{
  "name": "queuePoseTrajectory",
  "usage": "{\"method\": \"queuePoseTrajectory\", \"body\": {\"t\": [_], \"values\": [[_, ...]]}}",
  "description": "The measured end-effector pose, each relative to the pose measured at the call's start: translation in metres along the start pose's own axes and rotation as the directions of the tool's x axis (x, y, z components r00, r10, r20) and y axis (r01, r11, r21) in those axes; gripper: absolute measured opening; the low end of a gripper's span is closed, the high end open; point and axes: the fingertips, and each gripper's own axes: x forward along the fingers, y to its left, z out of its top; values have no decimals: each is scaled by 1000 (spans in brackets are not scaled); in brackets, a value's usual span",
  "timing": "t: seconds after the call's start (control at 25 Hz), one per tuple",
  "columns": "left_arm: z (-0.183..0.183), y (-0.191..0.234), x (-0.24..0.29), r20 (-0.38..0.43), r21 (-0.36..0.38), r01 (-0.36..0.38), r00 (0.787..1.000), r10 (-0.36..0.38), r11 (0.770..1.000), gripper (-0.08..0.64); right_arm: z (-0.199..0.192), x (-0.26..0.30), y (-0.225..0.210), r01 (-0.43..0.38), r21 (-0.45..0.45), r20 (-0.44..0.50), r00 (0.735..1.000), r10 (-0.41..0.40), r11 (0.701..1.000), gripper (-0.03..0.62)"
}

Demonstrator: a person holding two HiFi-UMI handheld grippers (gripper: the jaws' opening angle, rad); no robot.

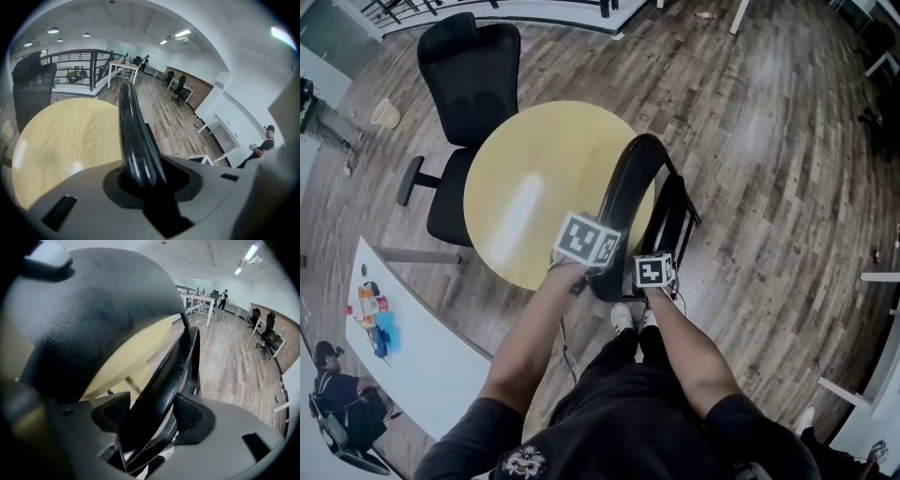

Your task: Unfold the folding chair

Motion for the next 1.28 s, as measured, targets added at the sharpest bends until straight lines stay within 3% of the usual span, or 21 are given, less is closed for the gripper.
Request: {"method": "queuePoseTrajectory", "body": {"t": [0.36,0.48,0.56,0.84,1.08,1.28], "values": [[12,-60,6,-1,64,-3,1000,4,998,124,-27,-26,-37,3,102,23,1000,-5,995,285],[17,-80,8,-4,88,-5,1000,6,996,135,-33,-35,-42,-52,134,23,999,49,990,285],[17,-87,9,-4,96,-5,1000,5,995,143,-32,-41,-45,-94,125,44,995,90,988,285],[19,-108,15,5,89,0,1000,-1,996,144,-54,-67,-97,-101,132,68,993,93,986,282],[19,-131,31,-14,86,-17,1000,18,996,144,-90,-108,-174,-156,162,115,984,139,974,276],[15,-149,54,-60,117,-56,996,63,991,163,-137,-122,-246,-282,225,146,956,254,932,276]]}}
